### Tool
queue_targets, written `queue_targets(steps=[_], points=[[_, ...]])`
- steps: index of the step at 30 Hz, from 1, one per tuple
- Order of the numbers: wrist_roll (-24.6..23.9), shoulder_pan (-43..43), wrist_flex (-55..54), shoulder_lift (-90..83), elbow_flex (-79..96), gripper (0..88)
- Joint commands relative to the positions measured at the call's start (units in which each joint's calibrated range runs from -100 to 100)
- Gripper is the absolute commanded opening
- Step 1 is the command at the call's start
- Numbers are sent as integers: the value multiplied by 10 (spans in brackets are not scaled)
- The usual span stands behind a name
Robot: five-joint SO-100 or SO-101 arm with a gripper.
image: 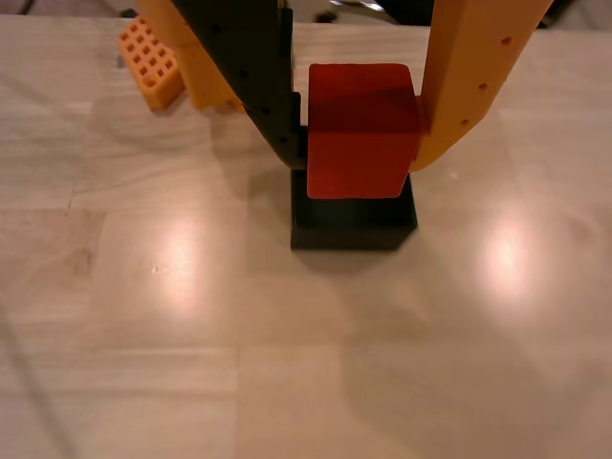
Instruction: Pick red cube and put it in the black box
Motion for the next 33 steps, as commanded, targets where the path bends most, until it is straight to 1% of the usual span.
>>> queue_targets(steps=[1,6,19,22,28,33], points=[[7,-39,-9,-40,38,60],[2,-80,-21,-46,78,60],[6,-82,-112,-51,198,60],[7,-89,-111,-51,202,60],[1,-134,-100,-45,203,60],[1,-131,-98,-49,208,60]])
